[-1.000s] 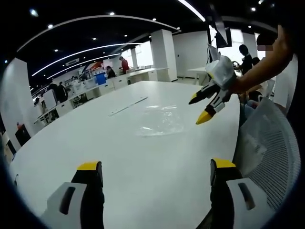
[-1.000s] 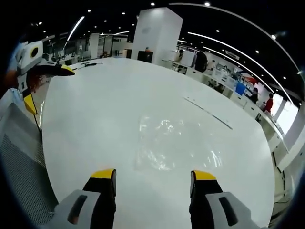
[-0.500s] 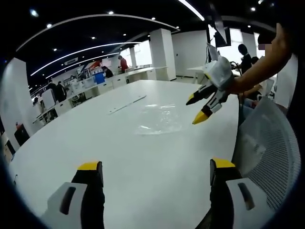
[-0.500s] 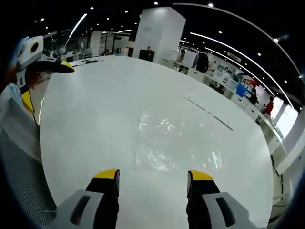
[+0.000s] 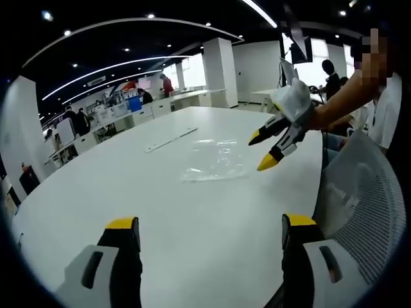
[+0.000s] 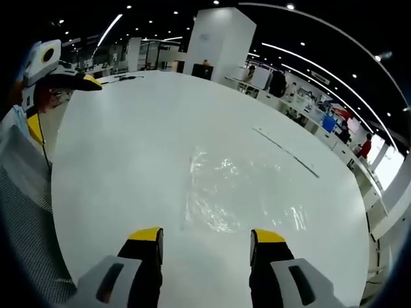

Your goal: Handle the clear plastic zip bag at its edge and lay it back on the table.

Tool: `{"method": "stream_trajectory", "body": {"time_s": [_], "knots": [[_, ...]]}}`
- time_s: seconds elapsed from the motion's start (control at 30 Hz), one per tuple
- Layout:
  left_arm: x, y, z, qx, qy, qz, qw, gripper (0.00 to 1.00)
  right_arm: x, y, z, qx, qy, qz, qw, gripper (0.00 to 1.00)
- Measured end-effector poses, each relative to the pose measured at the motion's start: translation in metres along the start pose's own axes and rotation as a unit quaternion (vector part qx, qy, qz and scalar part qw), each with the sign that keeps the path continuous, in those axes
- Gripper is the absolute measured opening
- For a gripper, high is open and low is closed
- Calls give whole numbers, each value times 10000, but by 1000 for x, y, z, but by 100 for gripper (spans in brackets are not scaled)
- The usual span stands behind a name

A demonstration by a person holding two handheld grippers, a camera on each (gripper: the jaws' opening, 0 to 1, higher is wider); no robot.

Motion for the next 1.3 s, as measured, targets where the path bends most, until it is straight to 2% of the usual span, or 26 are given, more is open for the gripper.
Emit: {"method": "stream_trajectory", "body": {"time_s": [0.47,0.77,0.97,1.3], "knots": [[-2,1,4,4,-97,39,9999,90,6,15,2,63,-152,54,9999,46],[3,-3,3,-13,-342,-131,9993,95,7,24,3,121,-192,119,9997,45],[10,-8,-2,-78,-478,-258,9985,99,6,32,2,109,-302,184,9993,40],[6,-10,-5,-109,-493,-211,9985,99,6,41,3,132,-429,226,9987,35]]}}
Point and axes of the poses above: the point that each gripper's makers call its tool centre point, and the gripper's own axes: y roughly forward along the fingers, z roughly to its left, x roughly out of its top, the point moved 1 cm from there along -y, roughly backward along the fingers, and after that the axes turned 5 degrees about x, right-handed, at the moved point
